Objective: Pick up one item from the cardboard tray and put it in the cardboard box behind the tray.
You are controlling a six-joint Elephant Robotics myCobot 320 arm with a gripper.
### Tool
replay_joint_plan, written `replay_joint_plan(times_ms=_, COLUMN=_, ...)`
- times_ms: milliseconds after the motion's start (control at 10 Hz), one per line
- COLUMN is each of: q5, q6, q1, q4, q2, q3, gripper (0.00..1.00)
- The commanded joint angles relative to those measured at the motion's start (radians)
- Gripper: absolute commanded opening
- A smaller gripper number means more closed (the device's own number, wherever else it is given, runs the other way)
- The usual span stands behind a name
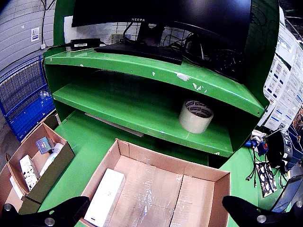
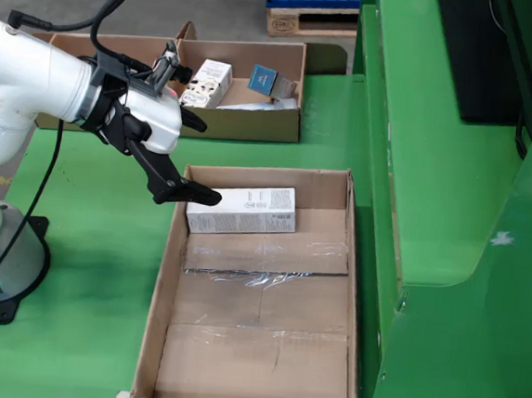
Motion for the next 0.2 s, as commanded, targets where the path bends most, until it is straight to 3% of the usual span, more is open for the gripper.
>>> replay_joint_plan(times_ms=0, q5=-0.007, q6=0.000, q1=-0.007, q4=0.010, q2=0.019, q3=0.022, gripper=1.00)
replay_joint_plan(times_ms=100, q5=-0.007, q6=0.000, q1=-0.007, q4=0.010, q2=0.019, q3=0.022, gripper=1.00)
